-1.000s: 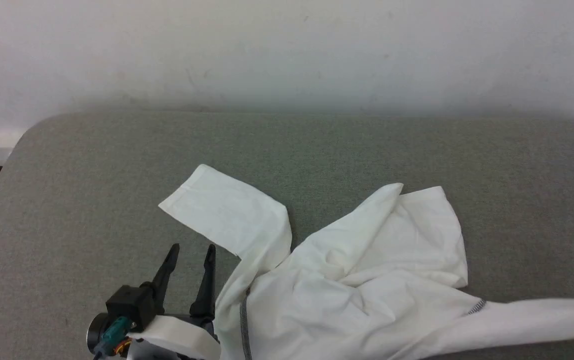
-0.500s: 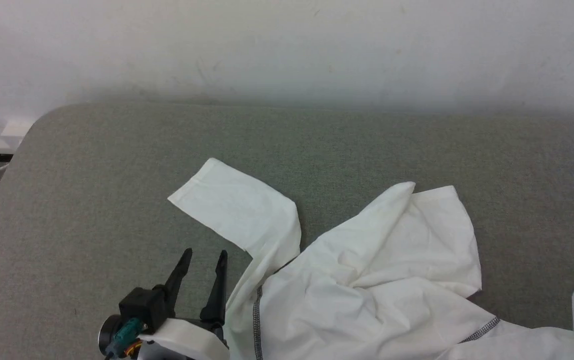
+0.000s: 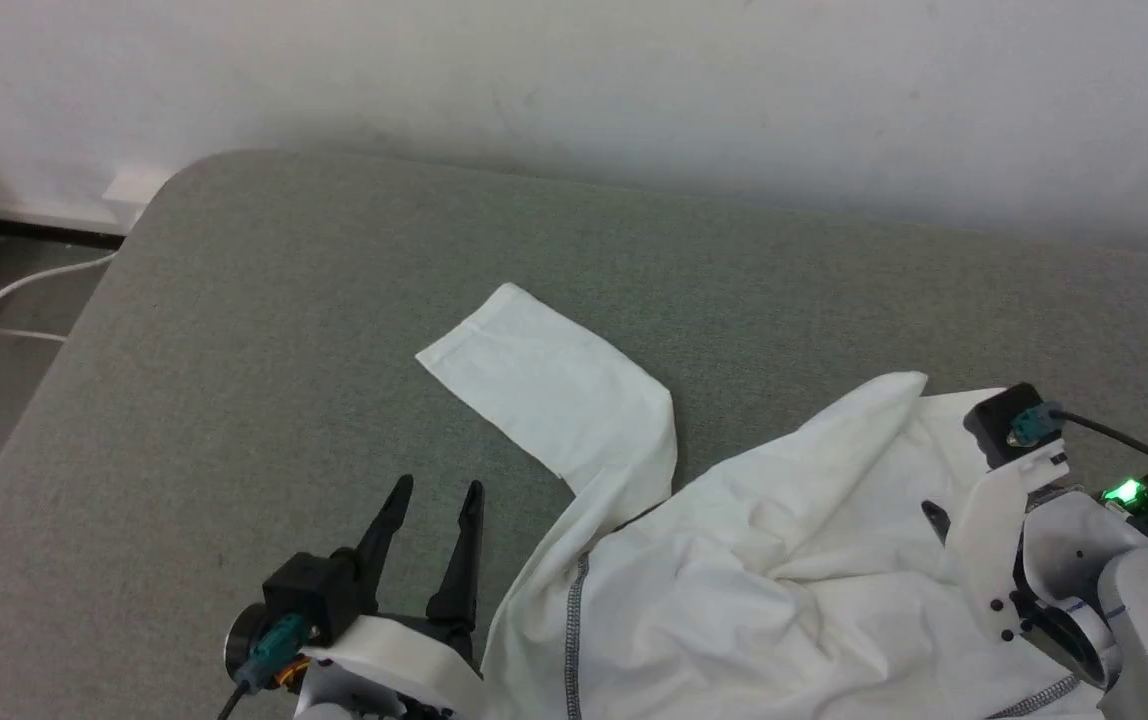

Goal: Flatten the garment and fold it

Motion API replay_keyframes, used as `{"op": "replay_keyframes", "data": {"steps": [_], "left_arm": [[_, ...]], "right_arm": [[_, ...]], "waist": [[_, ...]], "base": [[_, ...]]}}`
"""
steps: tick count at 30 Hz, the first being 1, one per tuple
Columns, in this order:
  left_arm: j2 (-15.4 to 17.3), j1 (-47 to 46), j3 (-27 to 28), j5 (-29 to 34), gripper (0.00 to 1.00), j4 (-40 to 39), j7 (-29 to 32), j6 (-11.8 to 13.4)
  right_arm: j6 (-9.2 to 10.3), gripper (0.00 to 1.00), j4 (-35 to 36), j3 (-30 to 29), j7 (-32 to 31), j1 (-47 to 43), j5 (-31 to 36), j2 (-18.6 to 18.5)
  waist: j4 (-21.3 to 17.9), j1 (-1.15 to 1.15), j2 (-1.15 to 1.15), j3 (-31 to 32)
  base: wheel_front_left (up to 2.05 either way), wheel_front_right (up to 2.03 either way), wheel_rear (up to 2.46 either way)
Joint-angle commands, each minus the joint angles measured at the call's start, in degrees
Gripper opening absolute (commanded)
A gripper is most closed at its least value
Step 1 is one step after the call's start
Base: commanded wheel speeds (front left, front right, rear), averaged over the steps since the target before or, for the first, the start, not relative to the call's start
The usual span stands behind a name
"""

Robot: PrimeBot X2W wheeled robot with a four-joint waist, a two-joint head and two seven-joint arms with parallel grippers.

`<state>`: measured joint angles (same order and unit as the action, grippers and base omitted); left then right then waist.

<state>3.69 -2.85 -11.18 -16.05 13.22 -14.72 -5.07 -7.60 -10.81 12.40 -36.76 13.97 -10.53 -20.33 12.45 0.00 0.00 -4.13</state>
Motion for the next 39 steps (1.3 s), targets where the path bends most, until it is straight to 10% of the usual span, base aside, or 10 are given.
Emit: {"op": "replay_keyframes", "data": {"steps": [1, 9, 10, 11, 12, 23, 34, 35, 36, 39], "left_arm": [[-0.18, -0.91, -0.13, 0.31, 1.0, 0.11, -0.28, -0.49], [-0.66, -2.07, -1.47, -0.01, 1.0, 0.22, -0.28, -0.82], [-0.69, -2.13, -1.69, -0.08, 1.0, 0.28, -0.28, -0.85], [-0.71, -2.18, -1.85, -0.14, 1.0, 0.37, -0.28, -0.86], [-0.73, -2.17, -1.93, -0.18, 1.0, 0.46, -0.28, -0.83], [-0.79, -2.8, -3.71, -1.22, 1.0, 0.11, -0.28, -0.55], [-0.8, -4.99, -7.08, -3.43, 1.0, -0.63, -0.28, 0.62], [-0.8, -5.18, -7.26, -3.59, 1.0, -0.63, -0.28, 0.73], [-0.8, -5.34, -7.4, -3.73, 1.0, -0.59, -0.28, 0.88], [-0.8, -5.54, -7.62, -4.05, 1.0, -0.38, -0.28, 1.37]], "right_arm": [[0.11, 1.0, -0.79, 0.5, -0.29, 1.23, -0.6, -0.69], [0.11, 1.0, -10.72, 4.53, 0.08, 4.68, -1.28, -4.07], [0.11, 0.77, -12.06, 4.56, 0.15, 4.65, -1.63, -4.2], [0.11, 0.01, -13.17, 4.82, 0.24, 4.62, -1.99, -4.42], [0.11, 0.0, -14.1, 5.19, 0.47, 4.71, -2.2, -4.82], [0.11, 0.0, -19.91, 0.17, 15.29, 21.01, 8.51, -10.53], [0.11, 0.0, -30.92, -3.93, 27.31, 35.26, 24.58, -8.58], [0.11, 0.22, -32.48, -4.03, 27.47, 35.13, 25.54, -8.18], [0.11, 1.0, -34.43, -4.12, 27.2, 34.77, 26.04, -7.68], [0.11, 1.0, -39.98, -4.92, 26.64, 33.58, 25.27, -5.86]], "waist": [[2.72, 0.0, 0.0, -2.17], [7.82, 0.0, 0.0, -5.48], [8.37, 0.0, 0.0, -5.69], [8.81, 0.0, 0.0, -5.75], [9.14, 0.0, 0.0, -5.75], [11.63, 0.0, 0.0, -6.76], [14.54, 0.0, 0.0, -10.72], [14.67, 0.0, 0.0, -10.88], [14.76, 0.0, 0.0, -10.95], [14.6, 0.0, 0.0, -10.52]], "base": [[0.0, 0.0, 0.0], [0.0, 0.0, 0.0], [0.0, 0.0, 0.0], [0.0, 0.0, 0.0], [0.0, 0.0, 0.0], [0.0, 0.0, 0.0], [0.0, 0.0, 0.0], [0.0, 0.0, 0.0], [0.0, 0.0, 0.0], [0.0, 0.0, 0.0]]}}
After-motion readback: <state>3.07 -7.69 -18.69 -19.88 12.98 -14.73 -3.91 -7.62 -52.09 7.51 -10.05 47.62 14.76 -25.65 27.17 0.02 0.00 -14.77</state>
